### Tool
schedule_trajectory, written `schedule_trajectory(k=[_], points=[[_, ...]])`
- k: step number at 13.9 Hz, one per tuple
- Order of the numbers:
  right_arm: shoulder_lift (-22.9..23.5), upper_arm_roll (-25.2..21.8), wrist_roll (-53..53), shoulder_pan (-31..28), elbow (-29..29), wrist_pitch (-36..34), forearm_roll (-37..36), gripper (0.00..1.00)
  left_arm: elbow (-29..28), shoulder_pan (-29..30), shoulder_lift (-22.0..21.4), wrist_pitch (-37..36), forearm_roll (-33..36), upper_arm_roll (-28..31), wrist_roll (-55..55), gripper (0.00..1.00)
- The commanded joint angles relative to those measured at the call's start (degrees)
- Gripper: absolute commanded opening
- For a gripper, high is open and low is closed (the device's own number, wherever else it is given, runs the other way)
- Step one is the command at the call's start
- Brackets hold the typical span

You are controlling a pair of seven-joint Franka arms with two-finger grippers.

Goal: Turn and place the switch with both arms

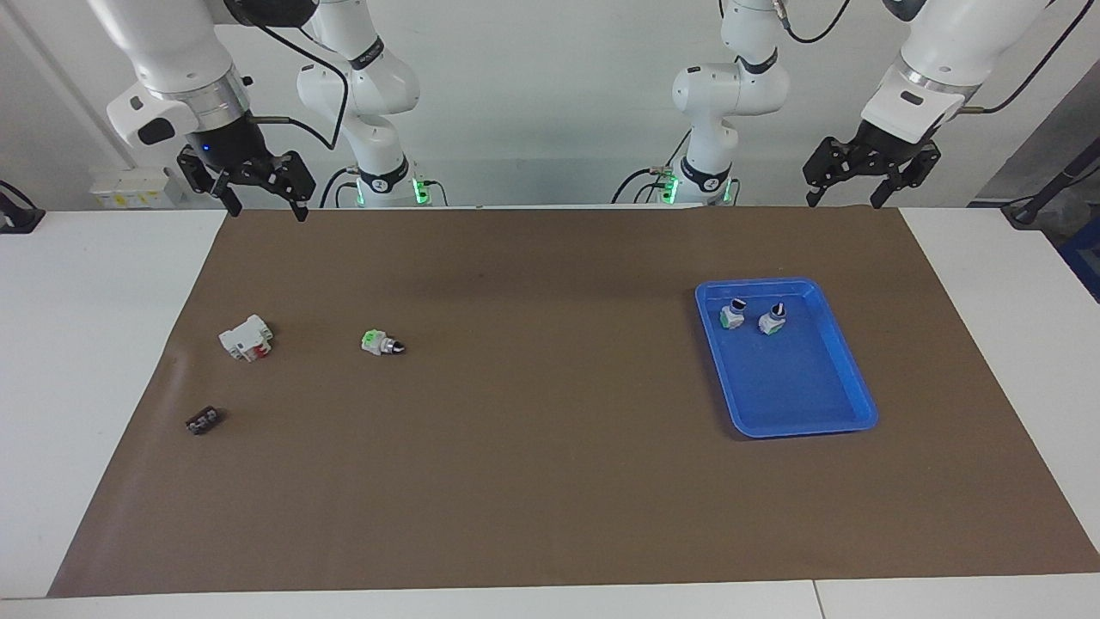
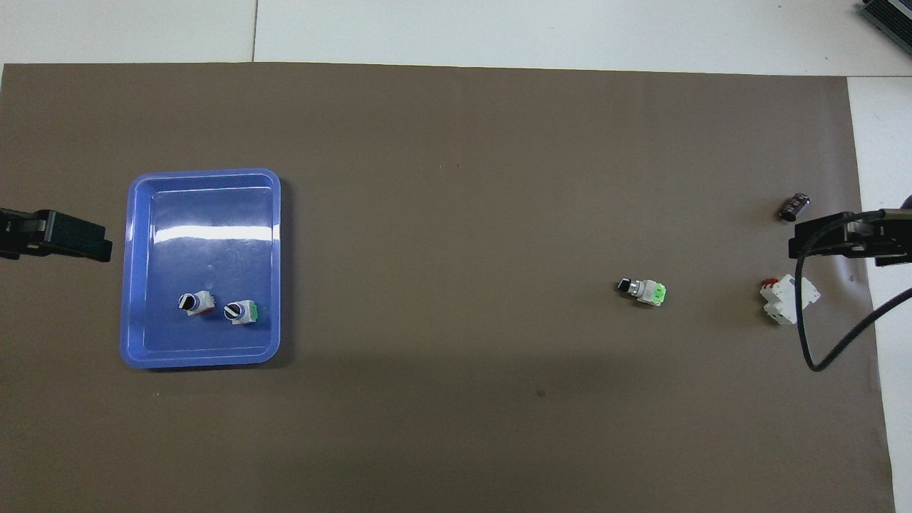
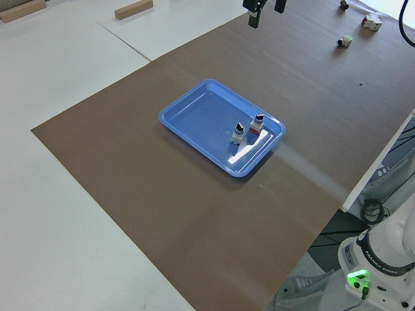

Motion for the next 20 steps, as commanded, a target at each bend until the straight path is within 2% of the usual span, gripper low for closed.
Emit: schedule_trajectory(k=[1, 7, 10, 11, 12, 14, 18, 20], points=[[-3.2, 0.3, 0.5, -0.9, -4.9, 2.0, -0.2, 0.99, -1.8, 0.2, -1.5, 0.1, 0.4, 0.0, 0.3, 1.00], [-3.2, 1.0, 42.2, 0.2, -20.4, 26.1, 0.1, 0.99, -1.8, 0.2, -1.5, 0.1, 0.4, 0.0, 0.3, 1.00], [3.2, 1.0, 63.4, 0.8, -21.9, 31.4, 2.2, 0.99, -1.7, 0.2, -1.5, 0.1, 0.4, 0.0, 0.3, 1.00], [5.4, 1.0, 68.7, 0.8, -22.2, 34.4, 7.0, 0.99, -1.7, 0.2, -1.5, 0.1, 0.4, 0.0, 0.3, 1.00], [7.8, 1.0, 71.3, 0.3, -22.2, 36.7, 13.8, 1.00, -1.7, 0.2, -1.5, 0.2, 0.5, 0.0, 0.3, 1.00], [10.8, 1.0, 73.7, 0.2, -25.0, 39.8, 19.8, 1.00, -1.7, 0.2, -1.5, 0.1, 0.5, 0.0, 0.3, 1.00], [10.9, 0.9, 73.7, -1.8, -33.6, 44.2, 27.7, 1.00, -1.8, 0.2, -1.5, 0.1, 0.4, 0.0, 0.3, 1.00], [11.0, 0.8, 68.7, -2.2, -36.7, 46.8, 33.5, 1.00, -1.7, 0.2, -1.5, 0.1, 0.5, 0.0, 0.3, 1.00]])
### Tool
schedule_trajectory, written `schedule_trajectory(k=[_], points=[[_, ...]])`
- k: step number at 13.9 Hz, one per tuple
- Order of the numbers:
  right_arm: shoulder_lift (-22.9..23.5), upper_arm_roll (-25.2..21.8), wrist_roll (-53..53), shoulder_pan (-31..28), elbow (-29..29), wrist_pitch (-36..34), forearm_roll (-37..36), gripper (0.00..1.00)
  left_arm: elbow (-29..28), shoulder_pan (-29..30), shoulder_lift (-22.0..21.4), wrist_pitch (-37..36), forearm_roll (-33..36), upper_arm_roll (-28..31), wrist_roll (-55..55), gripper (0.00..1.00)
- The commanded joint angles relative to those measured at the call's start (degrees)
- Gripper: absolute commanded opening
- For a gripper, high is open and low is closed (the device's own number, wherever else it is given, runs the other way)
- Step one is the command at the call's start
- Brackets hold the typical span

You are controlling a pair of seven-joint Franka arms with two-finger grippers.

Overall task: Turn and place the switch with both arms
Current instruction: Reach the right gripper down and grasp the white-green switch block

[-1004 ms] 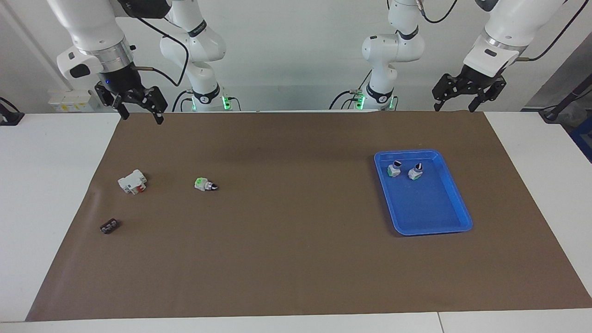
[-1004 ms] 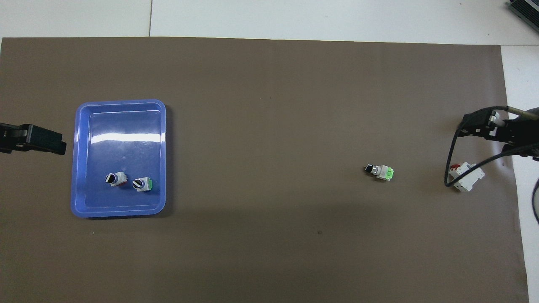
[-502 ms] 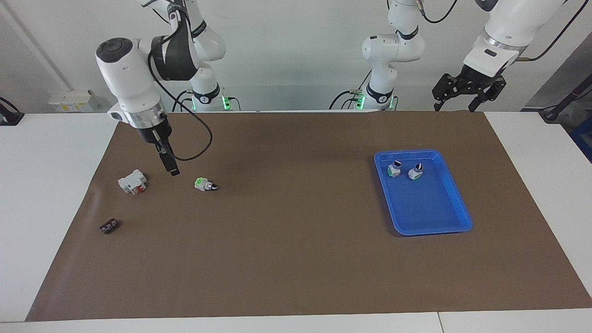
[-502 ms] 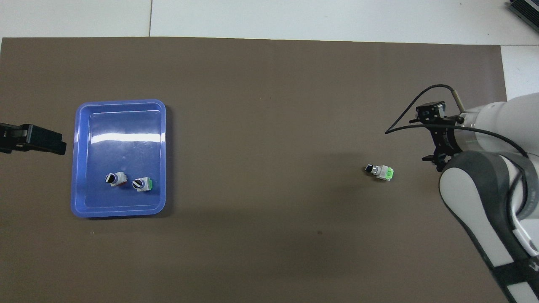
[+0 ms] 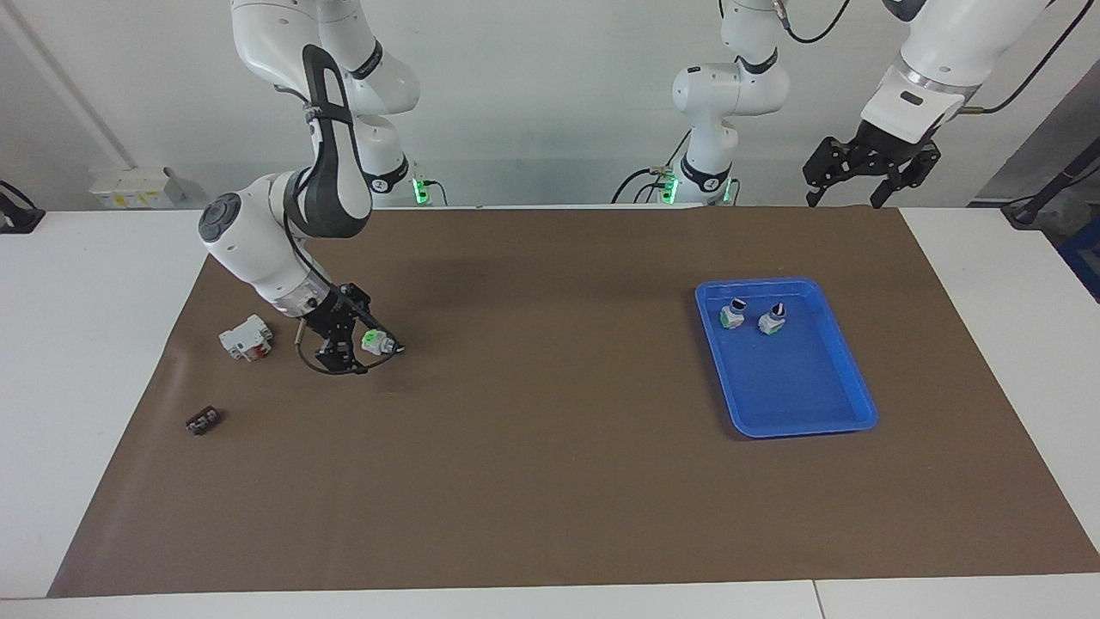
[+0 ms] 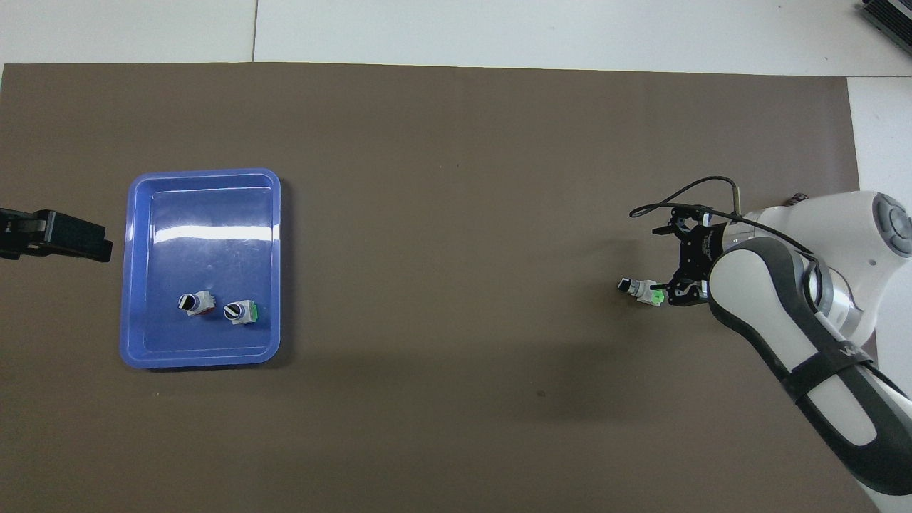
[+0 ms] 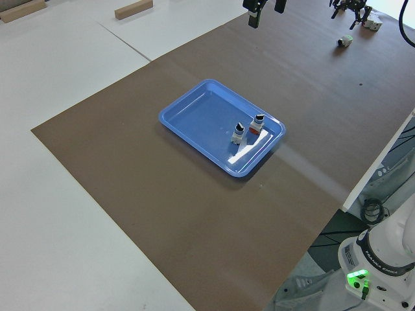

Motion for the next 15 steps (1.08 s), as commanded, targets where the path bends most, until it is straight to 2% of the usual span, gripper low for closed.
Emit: schedule_trajectory(k=[1, 6, 9, 10, 11, 12, 13, 15], points=[[-1.9, 0.4, -4.7, -1.4, -5.5, 2.7, 5.1, 1.00, -1.7, 0.2, -1.5, 0.1, 0.5, 0.0, 0.3, 1.00], [-2.5, 0.5, -6.6, -0.6, -10.1, 6.2, 5.4, 1.00, -1.7, 0.2, -1.5, 0.1, 0.5, 0.0, 0.3, 1.00], [-2.7, 0.5, -7.9, -0.5, -10.8, 6.4, 6.2, 0.99, -1.8, 0.2, -1.5, 0.1, 0.4, 0.0, 0.3, 1.00], [-2.7, 0.5, -7.9, -0.6, -10.7, 6.3, 6.2, 0.91, -1.7, 0.2, -1.5, 0.1, 0.5, 0.0, 0.3, 1.00], [-2.7, 0.6, -8.7, -0.4, -10.6, 6.1, 6.1, 0.68, -1.7, 0.2, -1.5, 0.1, 0.5, 0.0, 0.3, 1.00], [-2.7, 0.5, -13.1, -0.2, -10.5, 5.2, 6.1, 0.37, -1.8, 0.2, -1.5, 0.1, 0.4, 0.0, 0.3, 1.00], [-2.7, 0.5, -14.2, -0.2, -10.2, 4.2, 6.2, 0.00, -1.8, 0.2, -1.5, 0.1, 0.5, 0.0, 0.3, 1.00], [-2.8, 0.4, -17.0, -1.2, -9.6, 1.9, 6.2, 0.00, -1.7, 0.0, -1.5, 0.1, 0.4, 0.0, 0.3, 1.00]])
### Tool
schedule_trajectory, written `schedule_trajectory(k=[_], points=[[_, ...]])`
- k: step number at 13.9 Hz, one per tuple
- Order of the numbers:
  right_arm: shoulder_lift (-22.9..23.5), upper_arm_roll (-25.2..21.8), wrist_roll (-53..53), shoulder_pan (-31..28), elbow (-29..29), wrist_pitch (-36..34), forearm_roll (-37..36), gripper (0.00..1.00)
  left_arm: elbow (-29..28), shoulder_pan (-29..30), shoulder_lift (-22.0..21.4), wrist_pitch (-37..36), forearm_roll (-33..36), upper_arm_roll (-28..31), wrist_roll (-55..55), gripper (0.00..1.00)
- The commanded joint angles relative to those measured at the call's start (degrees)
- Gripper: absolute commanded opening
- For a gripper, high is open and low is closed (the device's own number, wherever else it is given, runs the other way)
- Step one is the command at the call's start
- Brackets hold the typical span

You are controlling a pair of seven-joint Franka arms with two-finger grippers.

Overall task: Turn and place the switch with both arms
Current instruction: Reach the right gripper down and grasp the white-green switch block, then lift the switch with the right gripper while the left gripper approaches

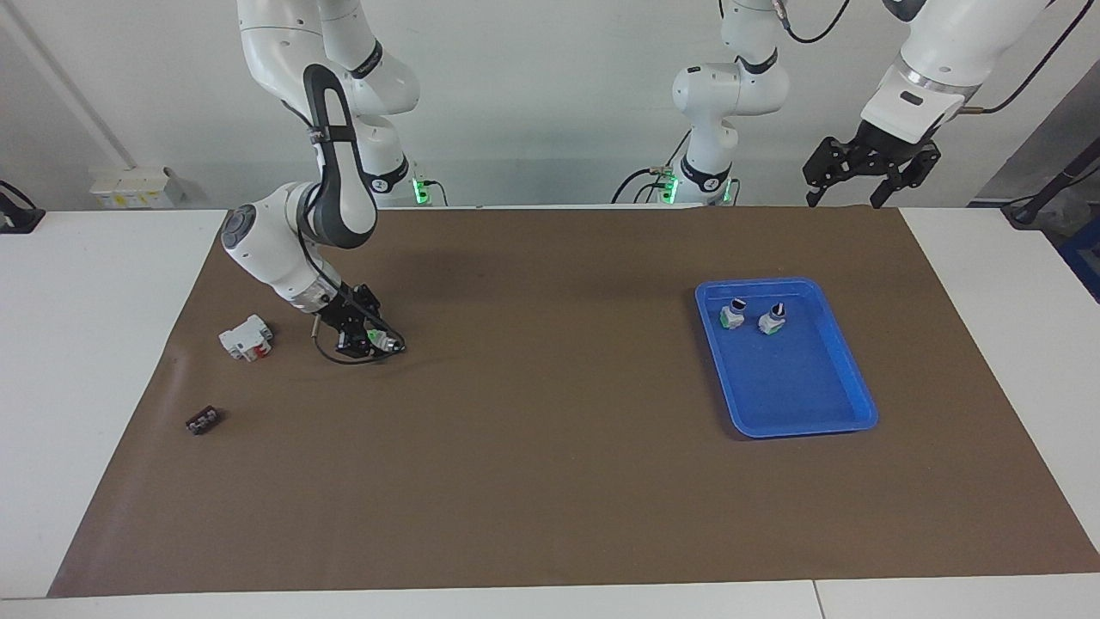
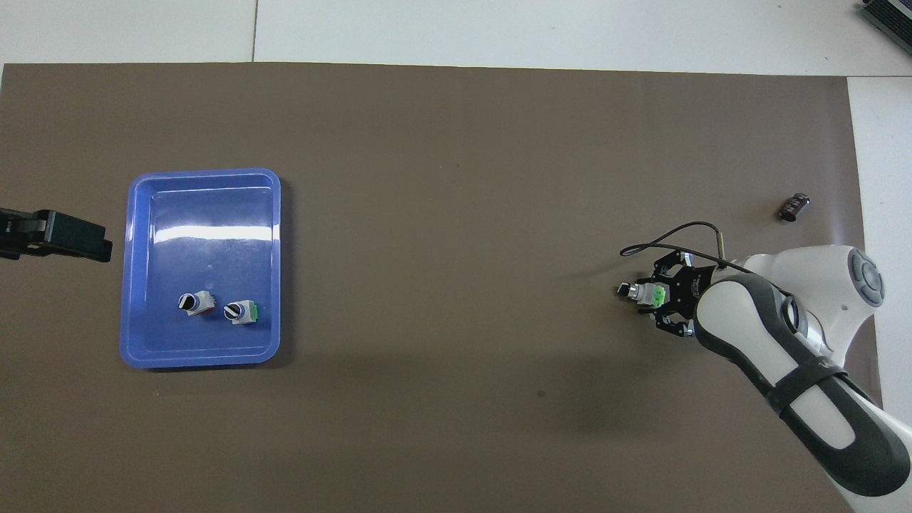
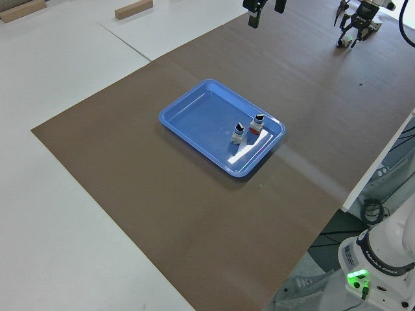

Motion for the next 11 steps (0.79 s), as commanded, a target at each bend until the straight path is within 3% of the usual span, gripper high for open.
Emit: schedule_trajectory(k=[1, 4, 7, 11], points=[[-1.6, 0.1, -5.5, -0.8, -0.3, -2.6, 1.6, 0.00, -1.7, 0.1, -1.5, 0.1, 0.4, 0.0, 0.3, 1.00], [-1.7, 0.4, -5.5, 0.0, 2.9, -7.6, 1.6, 0.00, -1.7, 0.1, -1.5, 0.2, 0.5, 0.0, 0.3, 1.00], [-2.4, 1.0, -5.0, 4.8, 8.0, -11.5, 1.7, 0.00, -1.7, 0.1, -1.5, 0.1, 0.5, 0.0, 0.2, 1.00], [-2.2, 1.0, 2.0, 9.8, 15.8, -17.0, 11.1, 0.00, -1.0, 0.1, -1.2, 0.1, -1.7, -0.1, 0.0, 1.00]])
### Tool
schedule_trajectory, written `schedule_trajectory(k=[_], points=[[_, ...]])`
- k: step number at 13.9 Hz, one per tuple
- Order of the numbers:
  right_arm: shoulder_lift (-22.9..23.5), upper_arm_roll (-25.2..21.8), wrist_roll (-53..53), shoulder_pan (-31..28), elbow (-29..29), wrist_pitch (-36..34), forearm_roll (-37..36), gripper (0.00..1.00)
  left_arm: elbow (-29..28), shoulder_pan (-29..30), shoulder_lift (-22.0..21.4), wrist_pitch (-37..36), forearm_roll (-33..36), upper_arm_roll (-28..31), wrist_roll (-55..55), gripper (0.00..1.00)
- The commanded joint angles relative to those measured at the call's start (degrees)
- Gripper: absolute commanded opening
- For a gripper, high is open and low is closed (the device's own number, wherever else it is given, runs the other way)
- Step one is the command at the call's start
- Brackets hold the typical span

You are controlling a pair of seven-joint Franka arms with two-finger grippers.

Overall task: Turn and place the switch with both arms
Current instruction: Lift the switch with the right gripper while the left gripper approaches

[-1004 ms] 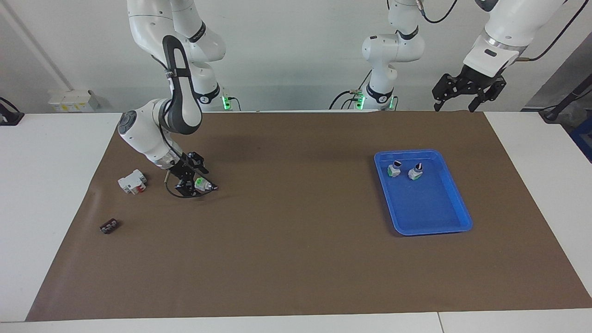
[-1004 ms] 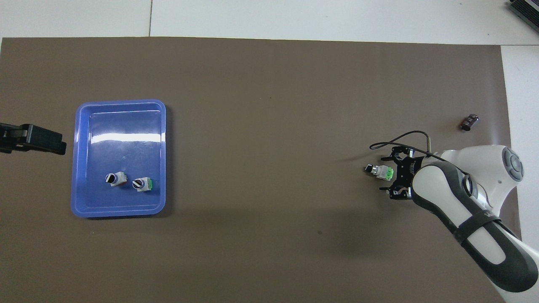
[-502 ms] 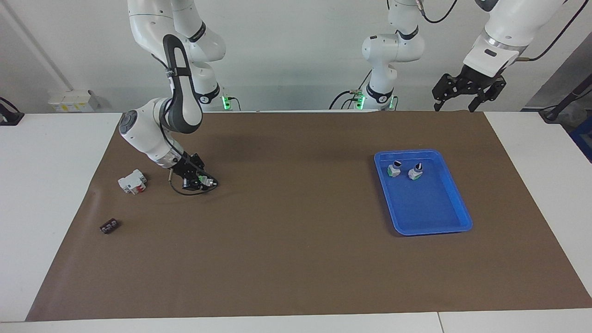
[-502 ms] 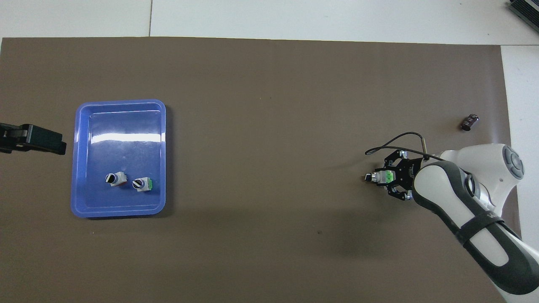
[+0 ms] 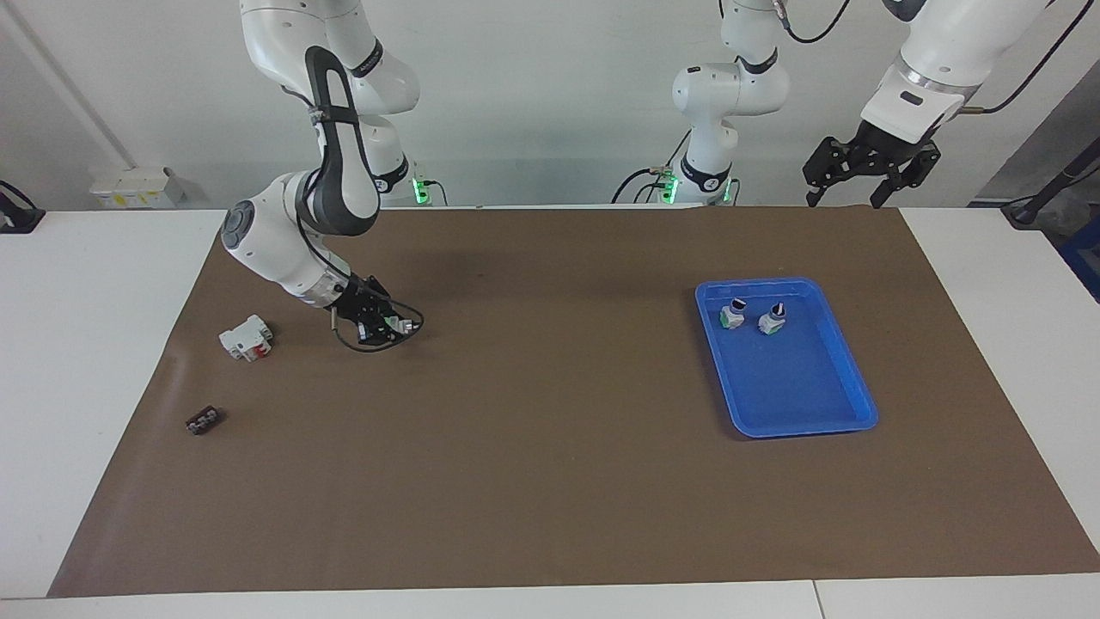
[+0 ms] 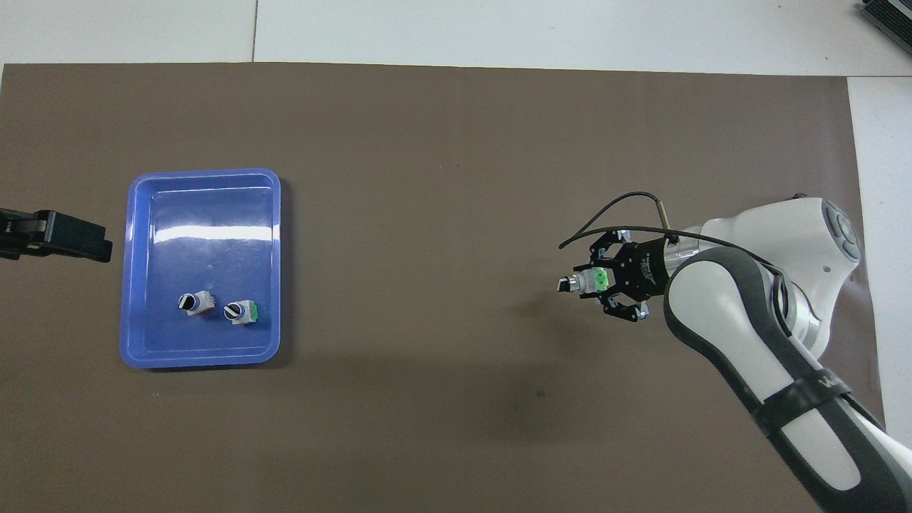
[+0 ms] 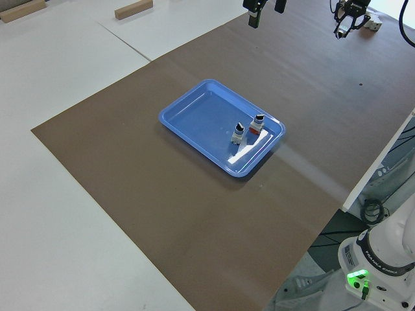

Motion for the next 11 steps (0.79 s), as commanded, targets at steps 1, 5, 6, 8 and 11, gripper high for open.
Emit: schedule_trajectory(k=[1, 5, 6, 8, 11], points=[[0.3, 0.0, 3.5, 1.5, 5.3, -4.5, 5.7, 0.00, -1.0, 0.3, -1.2, -0.2, -4.3, 0.2, -0.3, 1.00], [0.1, 0.0, 4.8, 6.0, 7.6, -4.2, 15.2, 0.00, -1.1, 0.2, -1.1, 0.5, -10.4, 0.2, -10.8, 1.00], [0.1, 0.0, 4.8, 7.7, 8.0, -3.6, 18.1, 0.00, -1.0, 0.2, -1.0, 0.5, -12.9, 0.2, -14.7, 1.00], [0.4, 0.0, 4.6, 10.8, 9.0, -1.9, 23.4, 0.00, -1.1, -0.6, -1.0, 2.1, -14.2, -0.3, -24.0, 1.00], [0.6, 0.0, 4.5, 16.5, 9.2, 4.7, 30.6, 0.00, -1.5, -1.2, -0.3, 5.9, -18.0, -0.6, -44.1, 1.00]])
